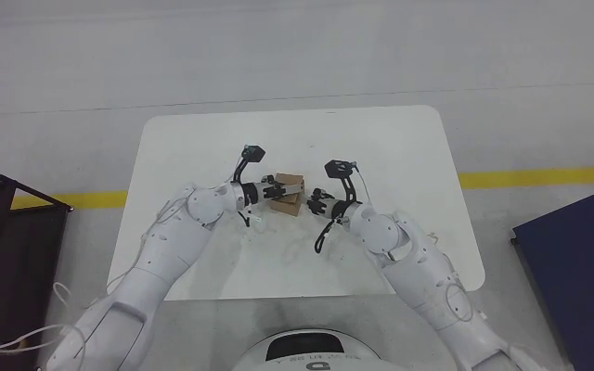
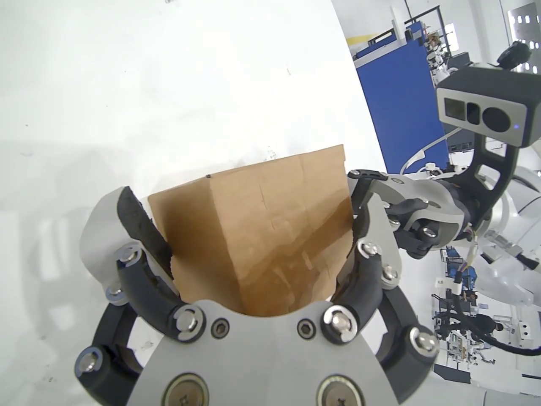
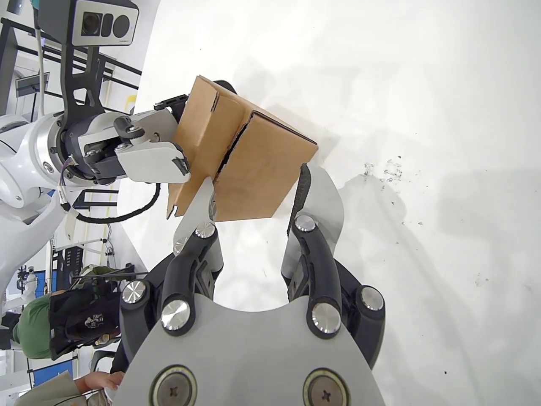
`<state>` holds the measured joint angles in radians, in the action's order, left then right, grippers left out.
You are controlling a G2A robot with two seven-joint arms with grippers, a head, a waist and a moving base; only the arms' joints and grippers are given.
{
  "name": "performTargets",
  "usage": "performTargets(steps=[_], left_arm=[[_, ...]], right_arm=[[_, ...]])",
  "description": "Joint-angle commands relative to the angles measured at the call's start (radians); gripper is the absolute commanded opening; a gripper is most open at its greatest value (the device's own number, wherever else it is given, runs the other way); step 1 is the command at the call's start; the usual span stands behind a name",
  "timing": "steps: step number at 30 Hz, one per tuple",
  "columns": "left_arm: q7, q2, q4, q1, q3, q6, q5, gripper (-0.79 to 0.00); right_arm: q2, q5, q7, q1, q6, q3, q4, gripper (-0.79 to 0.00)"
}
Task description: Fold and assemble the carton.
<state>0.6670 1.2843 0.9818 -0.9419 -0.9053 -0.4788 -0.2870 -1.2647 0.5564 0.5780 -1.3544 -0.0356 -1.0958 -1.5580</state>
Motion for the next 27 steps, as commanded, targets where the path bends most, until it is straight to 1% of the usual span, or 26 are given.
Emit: performTargets(steps=[1,6,15,22,27], left_arm=[[-0.001,0.001,-0.001,0.002,0.001,0.000,-0.002,0.000],[-0.003,0.002,-0.005,0.004,0.005,0.005,-0.011,0.000],[-0.015,0.005,-0.009,0.006,0.013,0.014,-0.037,0.000],[-0.029,0.007,-0.016,0.010,0.022,0.027,-0.074,0.000],[-0.042,0.008,-0.016,0.012,0.032,0.039,-0.118,0.000]], right_arm=[[0.001,0.002,0.000,-0.002,-0.002,-0.002,-0.002,-0.394],[0.005,0.031,-0.006,-0.018,-0.025,-0.010,-0.029,-0.394],[0.011,0.132,-0.033,-0.063,-0.114,-0.008,-0.106,-0.397],[0.017,0.129,-0.046,-0.095,-0.122,-0.040,-0.137,-0.394],[0.025,0.111,-0.066,-0.139,-0.107,-0.093,-0.177,-0.394]])
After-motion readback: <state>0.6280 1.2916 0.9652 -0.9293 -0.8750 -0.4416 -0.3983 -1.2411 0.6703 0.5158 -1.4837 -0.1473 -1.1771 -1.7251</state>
